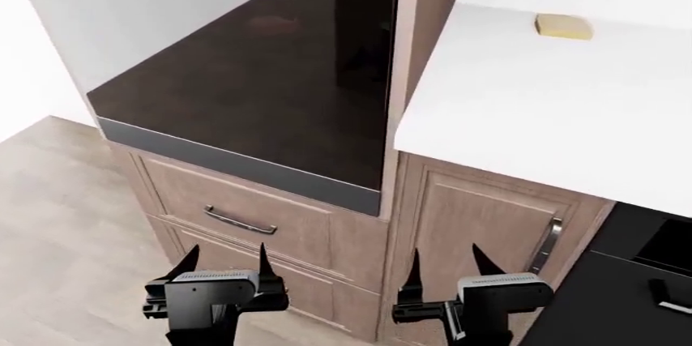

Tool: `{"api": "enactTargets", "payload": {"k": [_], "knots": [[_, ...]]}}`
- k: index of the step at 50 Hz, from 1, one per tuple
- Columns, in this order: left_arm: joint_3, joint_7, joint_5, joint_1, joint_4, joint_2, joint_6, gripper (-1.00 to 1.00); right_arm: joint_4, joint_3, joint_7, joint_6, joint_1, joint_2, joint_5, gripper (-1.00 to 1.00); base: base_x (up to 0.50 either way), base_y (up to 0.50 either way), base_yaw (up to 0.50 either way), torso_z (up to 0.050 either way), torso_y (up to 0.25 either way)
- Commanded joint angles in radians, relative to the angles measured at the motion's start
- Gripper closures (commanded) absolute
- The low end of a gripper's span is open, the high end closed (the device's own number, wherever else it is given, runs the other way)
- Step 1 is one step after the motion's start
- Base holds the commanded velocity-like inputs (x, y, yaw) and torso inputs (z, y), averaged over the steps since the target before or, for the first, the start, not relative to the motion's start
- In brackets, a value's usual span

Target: Open the oven door

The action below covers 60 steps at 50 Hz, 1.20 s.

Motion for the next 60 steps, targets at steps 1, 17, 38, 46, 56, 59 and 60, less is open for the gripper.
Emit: {"api": "enactTargets", "payload": {"k": [1,17,38,46,56,59,60], "knots": [[0.006,-0.006,-0.010,0.002,0.004,-0.006,0.004,-1.00,0.000,-0.007,0.010,-0.001,0.000,0.006,0.003,-1.00,0.33,-0.10,0.00,0.000,0.000],[0.014,-0.015,-0.022,-0.001,0.002,-0.013,0.008,-1.00,0.001,-0.027,0.024,-0.016,-0.001,0.022,-0.019,-1.00,0.28,0.01,0.00,0.000,0.000],[-0.169,-0.137,-0.222,0.068,0.279,-0.082,-0.186,-1.00,-0.010,-0.031,0.034,0.008,-0.009,0.026,0.012,-1.00,0.02,0.02,0.00,0.000,0.000],[0.056,-0.204,0.186,-0.362,0.743,-0.656,-0.740,-1.00,-0.034,-0.030,0.031,0.045,-0.016,0.032,0.037,-1.00,0.00,0.00,0.00,0.000,0.000],[0.748,0.316,0.815,-0.979,0.529,-0.820,-0.563,-1.00,-0.051,-0.014,0.043,0.050,-0.021,0.035,0.062,-1.00,0.00,0.00,0.00,0.000,0.000],[0.759,0.351,0.817,-1.011,0.513,-0.812,-0.541,-1.00,-0.052,-0.009,0.049,0.051,-0.018,0.036,0.065,-1.00,0.00,0.00,0.00,0.000,0.000],[0.760,0.358,0.818,-1.018,0.512,-0.811,-0.538,-1.00,-0.050,-0.009,0.051,0.049,-0.017,0.036,0.063,-1.00,0.00,0.00,0.00,0.000,0.000]]}}
